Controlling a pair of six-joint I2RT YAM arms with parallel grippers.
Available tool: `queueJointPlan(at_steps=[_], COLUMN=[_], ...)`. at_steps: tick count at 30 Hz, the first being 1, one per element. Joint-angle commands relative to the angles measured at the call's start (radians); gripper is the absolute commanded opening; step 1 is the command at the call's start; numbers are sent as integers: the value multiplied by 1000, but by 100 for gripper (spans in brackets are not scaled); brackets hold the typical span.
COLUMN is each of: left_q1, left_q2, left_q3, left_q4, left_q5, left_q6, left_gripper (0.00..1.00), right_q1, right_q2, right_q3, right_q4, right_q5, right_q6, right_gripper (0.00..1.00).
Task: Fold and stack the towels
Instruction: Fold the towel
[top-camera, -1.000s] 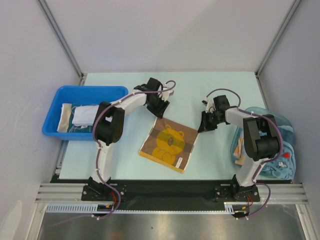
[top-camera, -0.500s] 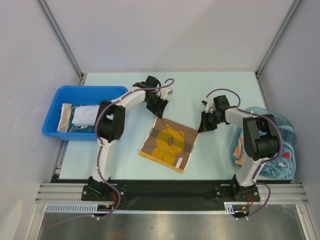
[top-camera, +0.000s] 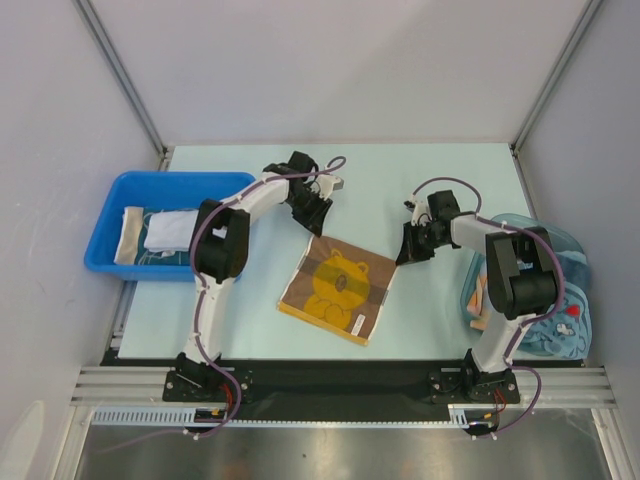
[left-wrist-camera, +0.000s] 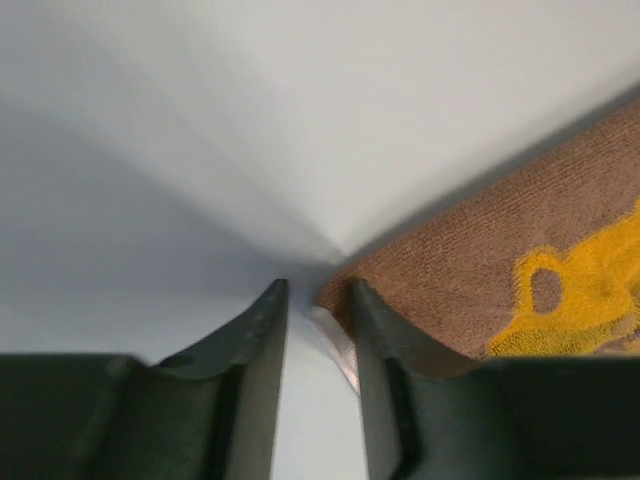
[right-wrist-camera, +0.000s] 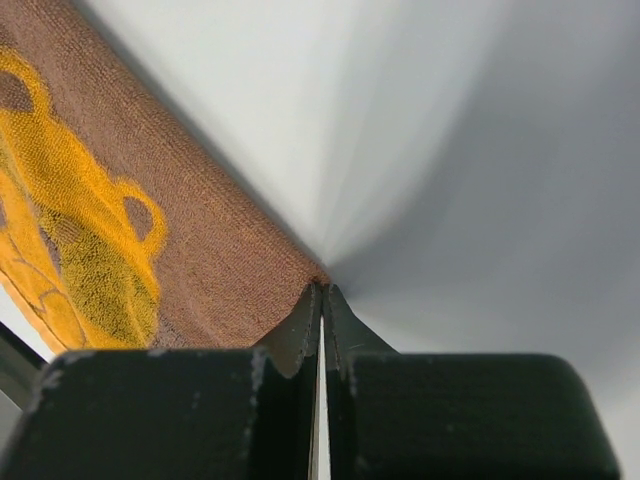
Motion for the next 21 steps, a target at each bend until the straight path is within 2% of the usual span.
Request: queueJointPlan(at_steps=[1,3,7,13,17,21], left_q1=[5,5,5,7,19,28], left_q2=[44,64,70,9,-89,-247], left_q3=[62,85,80,73,43,-65], left_q4=[-53,-84,-98,-16,129,264], left_q5=[58,54,98,78,95,101], left_q6=[34,33,19,-89,-205,-268], left_gripper=[33,25,0,0,0,0], right_q1=[-8,-6,-6,-5,-6,-5], right_q2=[30,33,43,14,-67,-158], right_q3=[24,30,49,99,114,136], right_q4=[5,3,6,55,138,173], right_q5=[25,27,21,86,119,160], right_q6=[-26,-25,-11,21,23,5], right_gripper=[0,0,0,0,0,0])
